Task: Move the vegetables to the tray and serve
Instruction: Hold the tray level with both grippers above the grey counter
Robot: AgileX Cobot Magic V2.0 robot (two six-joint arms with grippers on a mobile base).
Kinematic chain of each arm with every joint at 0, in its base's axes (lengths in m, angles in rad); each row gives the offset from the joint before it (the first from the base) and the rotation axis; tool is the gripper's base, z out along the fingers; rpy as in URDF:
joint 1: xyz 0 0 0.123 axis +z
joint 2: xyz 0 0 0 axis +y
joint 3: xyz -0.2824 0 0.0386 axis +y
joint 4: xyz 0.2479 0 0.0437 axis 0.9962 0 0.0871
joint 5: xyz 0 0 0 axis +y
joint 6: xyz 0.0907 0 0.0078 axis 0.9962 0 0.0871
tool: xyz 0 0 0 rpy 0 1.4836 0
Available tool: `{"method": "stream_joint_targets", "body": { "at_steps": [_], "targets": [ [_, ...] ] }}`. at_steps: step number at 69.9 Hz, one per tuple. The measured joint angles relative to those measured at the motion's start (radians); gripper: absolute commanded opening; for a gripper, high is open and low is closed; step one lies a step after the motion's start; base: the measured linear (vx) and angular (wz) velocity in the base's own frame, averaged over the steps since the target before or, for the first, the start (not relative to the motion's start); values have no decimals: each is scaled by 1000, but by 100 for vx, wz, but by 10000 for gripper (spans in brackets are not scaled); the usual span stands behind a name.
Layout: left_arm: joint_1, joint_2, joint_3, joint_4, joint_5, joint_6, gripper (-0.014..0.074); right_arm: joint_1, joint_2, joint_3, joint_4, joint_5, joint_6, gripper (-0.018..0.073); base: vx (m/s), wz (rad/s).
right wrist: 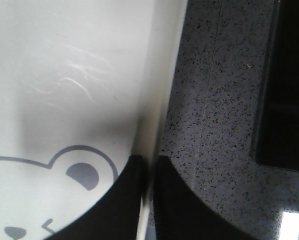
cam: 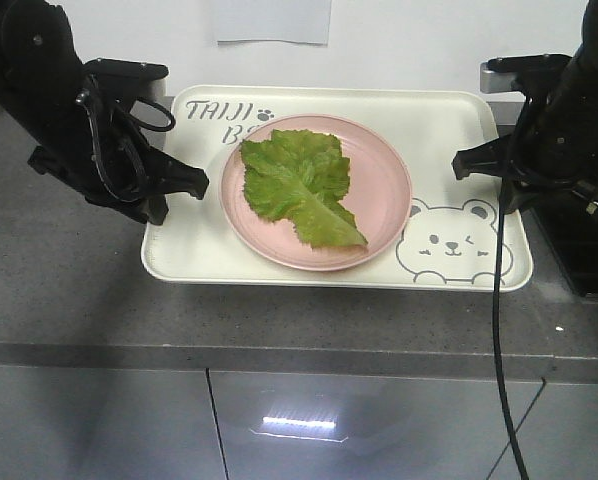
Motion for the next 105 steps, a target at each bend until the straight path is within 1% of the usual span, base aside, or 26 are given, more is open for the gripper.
{"method": "stream_joint_targets", "body": {
  "at_steps": [105],
  "targets": [
    [0,0,0,0,0,0,-6,0,0,0,0,0,0,-6,5,2]
  ]
}}
